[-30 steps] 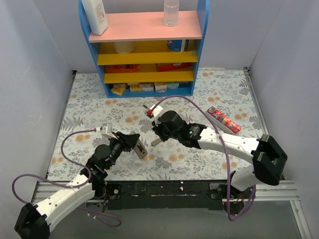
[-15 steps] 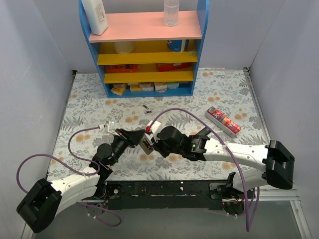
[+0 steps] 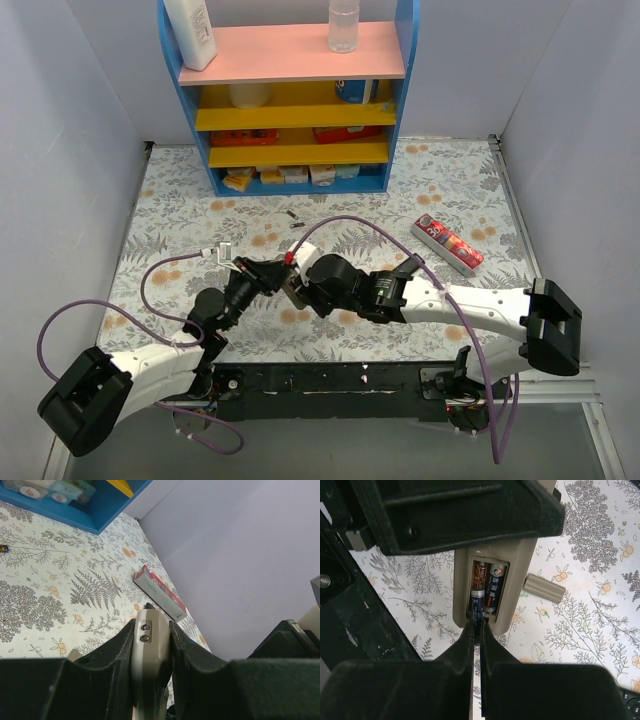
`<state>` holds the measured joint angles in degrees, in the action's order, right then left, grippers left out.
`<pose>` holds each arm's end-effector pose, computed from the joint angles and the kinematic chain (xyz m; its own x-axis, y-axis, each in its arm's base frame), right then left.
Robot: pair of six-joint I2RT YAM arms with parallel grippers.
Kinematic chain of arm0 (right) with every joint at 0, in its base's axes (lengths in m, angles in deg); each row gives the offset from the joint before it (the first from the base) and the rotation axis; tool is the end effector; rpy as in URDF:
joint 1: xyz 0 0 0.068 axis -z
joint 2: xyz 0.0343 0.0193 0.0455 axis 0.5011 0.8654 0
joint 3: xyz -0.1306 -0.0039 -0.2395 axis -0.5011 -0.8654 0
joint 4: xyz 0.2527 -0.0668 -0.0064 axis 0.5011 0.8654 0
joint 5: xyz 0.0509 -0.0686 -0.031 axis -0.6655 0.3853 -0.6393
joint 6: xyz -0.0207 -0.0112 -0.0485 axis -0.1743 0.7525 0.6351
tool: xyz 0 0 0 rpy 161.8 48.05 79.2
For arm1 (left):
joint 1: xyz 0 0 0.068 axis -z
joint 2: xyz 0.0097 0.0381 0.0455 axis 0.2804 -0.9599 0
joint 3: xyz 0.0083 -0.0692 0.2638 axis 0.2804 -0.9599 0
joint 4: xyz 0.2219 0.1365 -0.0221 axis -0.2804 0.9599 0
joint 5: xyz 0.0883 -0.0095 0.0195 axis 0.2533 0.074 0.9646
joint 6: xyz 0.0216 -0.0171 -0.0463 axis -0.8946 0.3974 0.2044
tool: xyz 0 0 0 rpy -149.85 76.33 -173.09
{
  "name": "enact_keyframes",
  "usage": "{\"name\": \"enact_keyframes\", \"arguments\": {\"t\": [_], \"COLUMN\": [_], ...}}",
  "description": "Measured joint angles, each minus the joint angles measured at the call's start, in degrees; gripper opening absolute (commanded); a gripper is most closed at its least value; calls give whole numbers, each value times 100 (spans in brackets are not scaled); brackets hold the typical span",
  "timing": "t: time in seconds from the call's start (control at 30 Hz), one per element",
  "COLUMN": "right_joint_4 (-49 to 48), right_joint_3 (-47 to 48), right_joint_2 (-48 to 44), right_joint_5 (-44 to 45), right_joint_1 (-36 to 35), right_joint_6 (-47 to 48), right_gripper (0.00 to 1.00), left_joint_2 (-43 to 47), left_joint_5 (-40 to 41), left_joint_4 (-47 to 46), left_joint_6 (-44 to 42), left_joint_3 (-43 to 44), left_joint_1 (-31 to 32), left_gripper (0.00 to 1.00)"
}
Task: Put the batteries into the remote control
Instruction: Pick up the battery from the center of the board, then load the battery into the remote control.
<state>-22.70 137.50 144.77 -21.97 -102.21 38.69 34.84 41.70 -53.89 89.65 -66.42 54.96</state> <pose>0.1027 0.2939 0.2728 -0.3411 -0.4433 -0.8290 -0.8256 0.5629 0.0387 0.1346 -0.1057 0.1865 -0.5845 -0.8098 -0.0501 0.1283 -0.0312 -0.9913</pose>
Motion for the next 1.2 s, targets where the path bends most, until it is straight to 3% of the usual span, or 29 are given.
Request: {"name": "enact_keyframes", "arguments": {"t": [0.93,1.2], "right_joint_4": [428,474], "right_joint_3": [535,538], "right_joint_2": [555,612], "right_joint_5": [424,442], "right_joint_1": [0,0], "right_joint_6": [-203,-227], "right_gripper": [2,16], "left_joint_2": [-1399,-1655], "left_joint_5": [-393,-398], "left_joint_4": [-1134,-1211], "left_joint_6": [496,737], "left_joint_3": [-2,-2], "left_joint_1": [-52,-55], "left_gripper": [0,0]}}
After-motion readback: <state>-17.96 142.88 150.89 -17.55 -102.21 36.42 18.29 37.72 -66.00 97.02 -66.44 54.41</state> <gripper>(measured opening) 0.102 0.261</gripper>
